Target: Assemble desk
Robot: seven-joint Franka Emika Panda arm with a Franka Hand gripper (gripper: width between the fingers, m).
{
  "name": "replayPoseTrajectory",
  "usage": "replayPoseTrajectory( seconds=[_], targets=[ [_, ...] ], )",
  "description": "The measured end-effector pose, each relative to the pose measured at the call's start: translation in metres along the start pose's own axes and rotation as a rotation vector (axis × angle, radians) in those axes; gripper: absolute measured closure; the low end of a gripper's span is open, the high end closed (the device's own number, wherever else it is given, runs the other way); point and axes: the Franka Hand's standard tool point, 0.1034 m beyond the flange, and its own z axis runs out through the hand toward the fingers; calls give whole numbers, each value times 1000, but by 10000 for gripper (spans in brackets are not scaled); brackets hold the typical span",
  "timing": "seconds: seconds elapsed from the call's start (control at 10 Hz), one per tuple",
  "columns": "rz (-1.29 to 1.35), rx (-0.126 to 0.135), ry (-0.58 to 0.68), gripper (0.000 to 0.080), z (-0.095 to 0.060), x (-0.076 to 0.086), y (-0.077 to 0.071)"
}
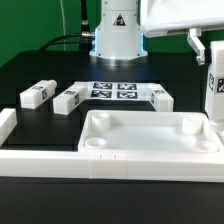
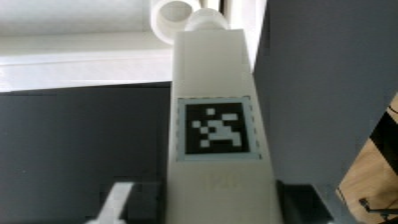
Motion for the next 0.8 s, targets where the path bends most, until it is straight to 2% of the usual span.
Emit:
replayPoseTrajectory(
  seconds=[0.2, 0.8],
  targets=[
    [-99, -5, 2, 511, 3, 0, -4],
    [-112, -5, -3, 511, 3, 1, -4]
  ],
)
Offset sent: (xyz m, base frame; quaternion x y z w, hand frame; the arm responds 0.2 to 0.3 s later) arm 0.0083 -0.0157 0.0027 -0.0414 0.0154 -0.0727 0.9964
